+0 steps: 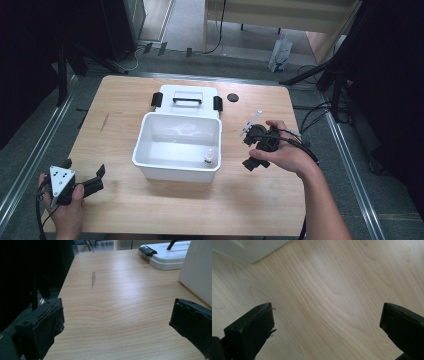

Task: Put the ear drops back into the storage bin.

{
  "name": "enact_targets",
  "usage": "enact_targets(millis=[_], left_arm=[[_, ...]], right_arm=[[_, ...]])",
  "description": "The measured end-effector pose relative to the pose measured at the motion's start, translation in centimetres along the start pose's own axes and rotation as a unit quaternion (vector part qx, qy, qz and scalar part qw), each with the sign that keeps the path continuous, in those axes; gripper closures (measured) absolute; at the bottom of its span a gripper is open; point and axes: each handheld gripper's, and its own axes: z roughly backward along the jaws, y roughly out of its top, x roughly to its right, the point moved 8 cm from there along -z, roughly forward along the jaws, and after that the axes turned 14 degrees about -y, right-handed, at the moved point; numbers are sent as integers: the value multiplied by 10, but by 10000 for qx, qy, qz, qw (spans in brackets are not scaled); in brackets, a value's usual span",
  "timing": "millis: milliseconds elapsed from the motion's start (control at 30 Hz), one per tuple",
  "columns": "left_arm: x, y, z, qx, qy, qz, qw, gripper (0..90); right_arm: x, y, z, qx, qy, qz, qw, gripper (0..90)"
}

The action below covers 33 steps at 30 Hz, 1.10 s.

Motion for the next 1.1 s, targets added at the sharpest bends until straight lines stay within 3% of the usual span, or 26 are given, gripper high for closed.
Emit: enact_targets(millis=[267,567,1100], left_arm=[[0,0,0,12,5,11,10000,0],[0,0,0,3,3,1,10000,0],[1,0,0,1,11,-4,10000,0]], right_arm=[[-2,-26,-13,-32,-18,-231,9997,0],[-1,-53,-28,110,-217,-600,9979,0],[-3,-107,-50,441,-401,-1457,9875,0]])
